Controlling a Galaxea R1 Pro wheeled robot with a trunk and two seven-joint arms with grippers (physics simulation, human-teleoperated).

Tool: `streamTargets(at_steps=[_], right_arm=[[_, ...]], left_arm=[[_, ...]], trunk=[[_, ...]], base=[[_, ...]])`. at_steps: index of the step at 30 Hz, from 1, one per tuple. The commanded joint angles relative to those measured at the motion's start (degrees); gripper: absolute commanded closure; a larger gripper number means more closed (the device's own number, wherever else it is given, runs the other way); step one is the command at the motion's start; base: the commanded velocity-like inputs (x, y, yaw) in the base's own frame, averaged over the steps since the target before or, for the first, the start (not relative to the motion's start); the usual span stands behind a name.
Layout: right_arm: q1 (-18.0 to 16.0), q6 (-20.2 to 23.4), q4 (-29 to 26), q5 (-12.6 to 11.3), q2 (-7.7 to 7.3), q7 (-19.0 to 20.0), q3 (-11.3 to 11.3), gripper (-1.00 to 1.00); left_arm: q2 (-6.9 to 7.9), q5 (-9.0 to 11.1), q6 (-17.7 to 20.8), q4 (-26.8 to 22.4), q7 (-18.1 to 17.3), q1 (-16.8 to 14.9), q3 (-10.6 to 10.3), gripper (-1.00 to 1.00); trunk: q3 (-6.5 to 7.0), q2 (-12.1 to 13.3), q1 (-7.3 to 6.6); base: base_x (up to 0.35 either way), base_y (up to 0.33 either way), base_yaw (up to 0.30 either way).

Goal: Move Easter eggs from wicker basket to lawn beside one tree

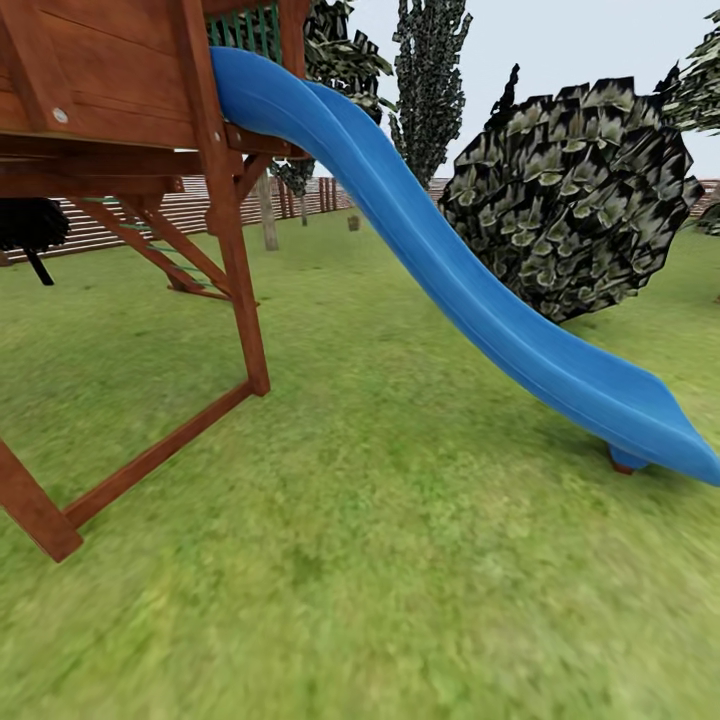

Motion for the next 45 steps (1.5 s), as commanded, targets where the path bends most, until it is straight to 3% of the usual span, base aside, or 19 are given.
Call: streamTargets(at_steps=[1,45], right_arm=[[0.0,-0.2,0.0,-0.1,-0.02,0.1,0.4,-1.00],[0.0,-0.3,-0.1,-0.1,0.12,0.0,0.4,-1.00]], left_arm=[[0.00,0.0,0.0,0.0,0.0,0.0,0.0,-1.00],[0.00,0.1,0.0,0.0,0.0,0.0,0.0,-1.00]], trunk=[[-0.05,0.0,0.03],[-0.05,0.0,0.03]], base=[[0.317,0.101,0.000],[0.317,0.101,0.000]])
